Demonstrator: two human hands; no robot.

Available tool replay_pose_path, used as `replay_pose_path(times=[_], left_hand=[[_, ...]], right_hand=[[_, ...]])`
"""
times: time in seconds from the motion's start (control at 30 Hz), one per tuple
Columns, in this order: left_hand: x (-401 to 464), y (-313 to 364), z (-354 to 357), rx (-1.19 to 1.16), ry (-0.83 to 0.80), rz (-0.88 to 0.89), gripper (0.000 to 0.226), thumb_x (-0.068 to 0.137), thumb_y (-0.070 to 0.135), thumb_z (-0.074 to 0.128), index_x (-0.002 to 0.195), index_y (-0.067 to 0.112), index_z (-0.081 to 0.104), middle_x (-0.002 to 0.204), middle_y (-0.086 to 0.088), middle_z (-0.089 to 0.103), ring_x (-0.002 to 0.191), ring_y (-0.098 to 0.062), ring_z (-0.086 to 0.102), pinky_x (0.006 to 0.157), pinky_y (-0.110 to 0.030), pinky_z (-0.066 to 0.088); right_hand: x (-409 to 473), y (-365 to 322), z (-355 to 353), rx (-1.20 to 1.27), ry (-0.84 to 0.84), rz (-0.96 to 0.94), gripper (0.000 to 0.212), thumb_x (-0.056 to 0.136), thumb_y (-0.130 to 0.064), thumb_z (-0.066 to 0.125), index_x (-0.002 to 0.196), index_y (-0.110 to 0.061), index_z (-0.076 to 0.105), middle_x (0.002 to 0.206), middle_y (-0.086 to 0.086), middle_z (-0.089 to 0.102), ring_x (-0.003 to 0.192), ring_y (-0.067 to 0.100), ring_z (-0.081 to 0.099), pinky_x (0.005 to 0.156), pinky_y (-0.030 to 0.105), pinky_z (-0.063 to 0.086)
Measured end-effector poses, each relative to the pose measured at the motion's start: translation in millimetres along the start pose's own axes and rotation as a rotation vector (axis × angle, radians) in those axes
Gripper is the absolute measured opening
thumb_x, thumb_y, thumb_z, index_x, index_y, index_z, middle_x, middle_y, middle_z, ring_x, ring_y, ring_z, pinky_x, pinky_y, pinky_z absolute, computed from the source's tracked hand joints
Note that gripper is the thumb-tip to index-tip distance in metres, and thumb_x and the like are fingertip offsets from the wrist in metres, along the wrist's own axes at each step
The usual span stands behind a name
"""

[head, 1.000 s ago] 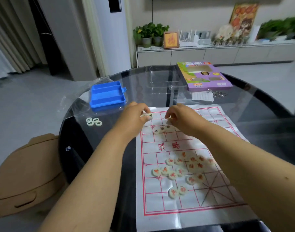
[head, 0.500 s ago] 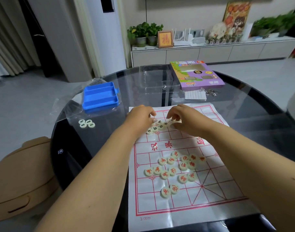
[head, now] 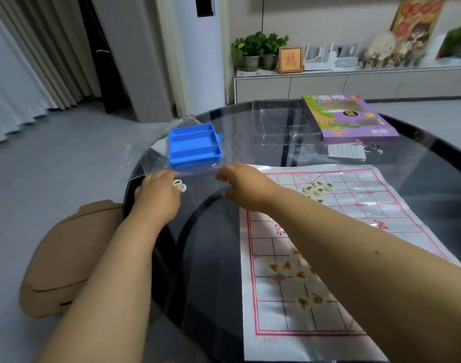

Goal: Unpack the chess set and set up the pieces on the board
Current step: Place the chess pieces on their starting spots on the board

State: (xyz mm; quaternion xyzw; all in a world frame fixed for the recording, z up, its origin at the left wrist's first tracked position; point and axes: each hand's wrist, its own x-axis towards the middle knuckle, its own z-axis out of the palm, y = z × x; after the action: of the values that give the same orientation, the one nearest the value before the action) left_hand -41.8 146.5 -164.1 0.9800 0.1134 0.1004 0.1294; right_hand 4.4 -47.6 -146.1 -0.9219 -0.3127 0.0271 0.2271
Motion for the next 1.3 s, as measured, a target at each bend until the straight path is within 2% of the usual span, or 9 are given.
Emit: replay_pose_path(times=[0.2, 0.3, 0.43, 0.6, 0.73, 0.87, 0.97, 1.1, 1.3], left_hand=[[-4, -25, 14, 0.073, -0.097, -0.001, 0.047, 0.102, 0.024, 0.037, 0.148, 0.017, 0.033, 0.157, 0.001, 0.026, 0.144, -0.021, 0.020, 0.114, -0.036, 0.021], [-5, -30, 18, 0.047, -0.060, 0.022, 0.048, 0.102, 0.023, 0.037, 0.149, 0.016, 0.032, 0.156, 0.002, 0.028, 0.144, -0.020, 0.022, 0.114, -0.034, 0.020], [-7, -30, 20, -0.053, 0.021, 0.061, 0.043, 0.100, 0.017, 0.045, 0.142, 0.010, 0.045, 0.149, -0.007, 0.041, 0.138, -0.026, 0.033, 0.113, -0.035, 0.026], [-10, -26, 20, -0.179, 0.101, 0.093, 0.033, 0.093, 0.010, 0.057, 0.126, 0.007, 0.062, 0.130, -0.010, 0.059, 0.123, -0.028, 0.050, 0.105, -0.033, 0.036], [-16, -23, 17, -0.250, 0.134, 0.098, 0.031, 0.087, 0.009, 0.066, 0.118, 0.009, 0.069, 0.121, -0.007, 0.065, 0.114, -0.024, 0.057, 0.100, -0.028, 0.039], [-17, -25, 11, -0.341, 0.119, 0.060, 0.039, 0.083, 0.010, 0.072, 0.121, 0.010, 0.066, 0.122, -0.005, 0.063, 0.105, -0.021, 0.060, 0.094, -0.024, 0.041], [-14, -32, 11, -0.349, 0.016, 0.061, 0.050, 0.086, 0.015, 0.070, 0.134, 0.015, 0.056, 0.137, -0.002, 0.053, 0.122, -0.021, 0.051, 0.106, -0.032, 0.039], [-10, -34, 9, -0.299, -0.058, 0.102, 0.050, 0.090, 0.019, 0.065, 0.139, 0.021, 0.051, 0.142, 0.000, 0.048, 0.133, -0.016, 0.037, 0.109, -0.024, 0.025], [-6, -34, 8, -0.268, -0.078, 0.174, 0.040, 0.087, 0.014, 0.067, 0.126, 0.021, 0.061, 0.120, 0.003, 0.055, 0.112, -0.017, 0.050, 0.097, -0.024, 0.035]], right_hand=[[44, -38, 36, -0.056, -0.111, -0.091, 0.063, 0.087, -0.007, 0.054, 0.145, -0.015, 0.031, 0.149, 0.007, 0.033, 0.134, 0.027, 0.031, 0.111, 0.034, 0.026], [59, -43, 51, -0.095, -0.157, -0.089, 0.063, 0.090, -0.007, 0.046, 0.148, -0.019, 0.026, 0.153, 0.001, 0.027, 0.133, 0.028, 0.028, 0.112, 0.036, 0.027], [63, -43, 58, -0.135, -0.117, -0.138, 0.047, 0.095, -0.015, 0.045, 0.141, -0.024, 0.041, 0.145, -0.003, 0.038, 0.118, 0.025, 0.036, 0.103, 0.033, 0.035], [52, -39, 43, -0.258, -0.050, -0.240, 0.033, 0.097, -0.021, 0.046, 0.127, -0.014, 0.056, 0.134, 0.002, 0.051, 0.116, 0.019, 0.043, 0.090, 0.020, 0.023], [46, -31, 38, -0.199, -0.075, -0.169, 0.027, 0.091, -0.015, 0.053, 0.114, -0.009, 0.066, 0.123, 0.009, 0.059, 0.110, 0.026, 0.052, 0.096, 0.034, 0.039], [37, -27, 35, -0.083, -0.050, -0.098, 0.040, 0.088, -0.012, 0.058, 0.128, -0.014, 0.058, 0.134, 0.004, 0.054, 0.123, 0.021, 0.046, 0.104, 0.030, 0.036], [35, -29, 36, -0.049, -0.037, -0.075, 0.050, 0.087, -0.019, 0.063, 0.135, -0.017, 0.051, 0.139, 0.002, 0.049, 0.128, 0.020, 0.041, 0.107, 0.029, 0.030], [39, -35, 40, -0.038, -0.046, -0.075, 0.037, 0.087, -0.021, 0.062, 0.122, -0.009, 0.062, 0.127, 0.008, 0.056, 0.118, 0.026, 0.046, 0.101, 0.035, 0.037], [40, -39, 43, -0.008, -0.018, -0.080, 0.032, 0.084, -0.024, 0.067, 0.116, -0.016, 0.067, 0.115, 0.007, 0.058, 0.108, 0.023, 0.049, 0.091, 0.030, 0.041]])
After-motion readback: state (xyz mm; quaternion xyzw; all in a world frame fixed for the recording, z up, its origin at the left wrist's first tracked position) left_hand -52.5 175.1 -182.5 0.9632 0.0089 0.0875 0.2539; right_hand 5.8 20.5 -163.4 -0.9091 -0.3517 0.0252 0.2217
